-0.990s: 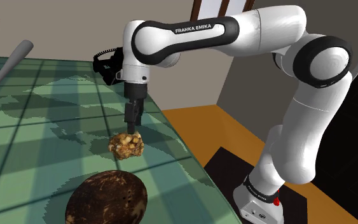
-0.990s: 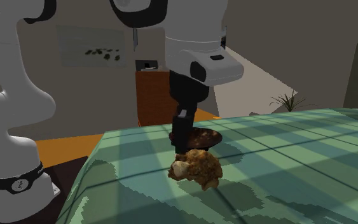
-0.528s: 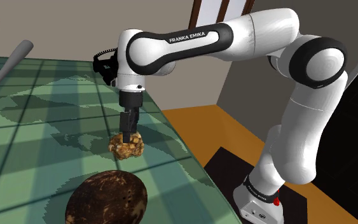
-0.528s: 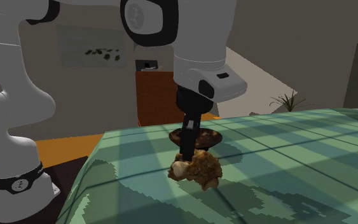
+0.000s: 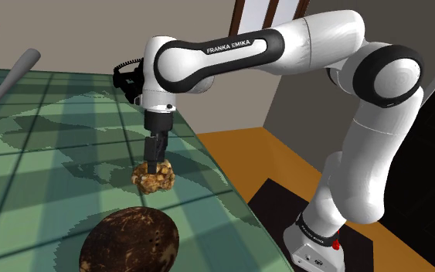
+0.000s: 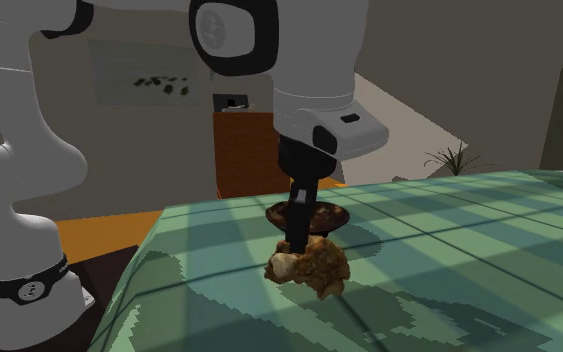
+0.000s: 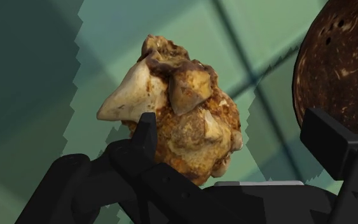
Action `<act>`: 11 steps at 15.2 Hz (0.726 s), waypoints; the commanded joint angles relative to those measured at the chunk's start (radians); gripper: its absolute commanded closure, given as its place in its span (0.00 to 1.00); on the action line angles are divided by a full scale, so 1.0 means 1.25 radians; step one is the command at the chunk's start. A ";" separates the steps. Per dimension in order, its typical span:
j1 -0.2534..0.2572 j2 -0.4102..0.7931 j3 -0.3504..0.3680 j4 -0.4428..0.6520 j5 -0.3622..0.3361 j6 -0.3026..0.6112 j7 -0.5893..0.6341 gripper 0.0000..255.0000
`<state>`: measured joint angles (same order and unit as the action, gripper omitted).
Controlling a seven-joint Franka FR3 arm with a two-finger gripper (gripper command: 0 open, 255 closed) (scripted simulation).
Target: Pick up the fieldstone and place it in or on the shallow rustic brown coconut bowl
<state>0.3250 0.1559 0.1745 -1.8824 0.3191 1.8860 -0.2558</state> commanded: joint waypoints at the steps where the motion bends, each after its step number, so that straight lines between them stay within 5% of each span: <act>1: 0.002 0.010 0.002 -0.011 0.001 -0.002 -0.002 0.00; 2: 0.003 0.010 0.003 -0.014 0.002 0.001 -0.002 1.00; 11: 0.003 0.010 0.002 -0.011 0.002 -0.002 -0.002 1.00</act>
<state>0.3238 0.1540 0.1708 -1.8819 0.3183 1.8941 -0.2549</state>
